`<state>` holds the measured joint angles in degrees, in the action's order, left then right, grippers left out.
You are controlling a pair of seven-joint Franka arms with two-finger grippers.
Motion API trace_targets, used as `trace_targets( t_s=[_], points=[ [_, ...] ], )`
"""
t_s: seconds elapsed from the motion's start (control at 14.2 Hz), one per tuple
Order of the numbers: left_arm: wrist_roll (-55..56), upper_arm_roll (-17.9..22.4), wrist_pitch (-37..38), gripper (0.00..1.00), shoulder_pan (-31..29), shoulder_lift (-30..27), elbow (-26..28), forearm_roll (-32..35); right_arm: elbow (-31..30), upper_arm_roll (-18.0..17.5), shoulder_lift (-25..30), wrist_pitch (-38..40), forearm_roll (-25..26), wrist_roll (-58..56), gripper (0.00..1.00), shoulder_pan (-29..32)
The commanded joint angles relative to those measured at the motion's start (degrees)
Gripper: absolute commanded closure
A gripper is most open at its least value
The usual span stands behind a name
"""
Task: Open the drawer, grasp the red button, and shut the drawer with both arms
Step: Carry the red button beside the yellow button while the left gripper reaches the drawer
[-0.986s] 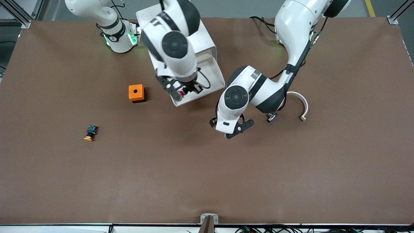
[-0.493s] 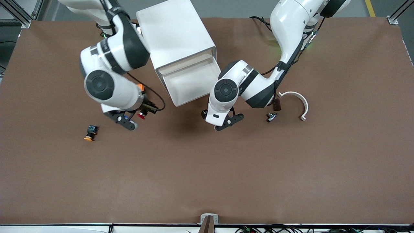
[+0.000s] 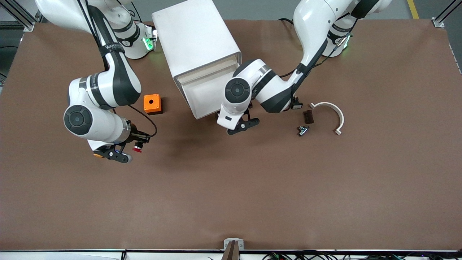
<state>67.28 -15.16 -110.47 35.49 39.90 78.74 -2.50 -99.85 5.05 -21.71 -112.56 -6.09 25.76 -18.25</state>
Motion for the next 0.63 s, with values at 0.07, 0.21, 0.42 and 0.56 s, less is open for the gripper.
trace_targets(
  t_s=[0.07,0.21,0.42,0.56],
  points=[
    [0.48,-0.14,-0.36,0.0,2.56,-0.35,0.62,0.39,-9.11,-1.01,0.97,-11.77,0.91,-11.14,1.0,5.14],
    [0.39,-0.14,-0.36,0.0,3.53,-0.17,0.62,-0.14,-12.19,-1.01,0.7,-17.23,0.91,-16.85,1.0,8.04],
    [0.48,-0.14,-0.36,0.0,5.46,-0.08,0.71,-0.23,-17.72,-1.01,0.18,-25.57,0.91,-20.83,1.0,11.38],
    [0.39,-0.14,-0.36,0.0,6.43,0.18,0.71,-1.45,-20.63,-1.01,0.35,-28.58,0.91,-20.84,1.0,11.48]
  ],
)
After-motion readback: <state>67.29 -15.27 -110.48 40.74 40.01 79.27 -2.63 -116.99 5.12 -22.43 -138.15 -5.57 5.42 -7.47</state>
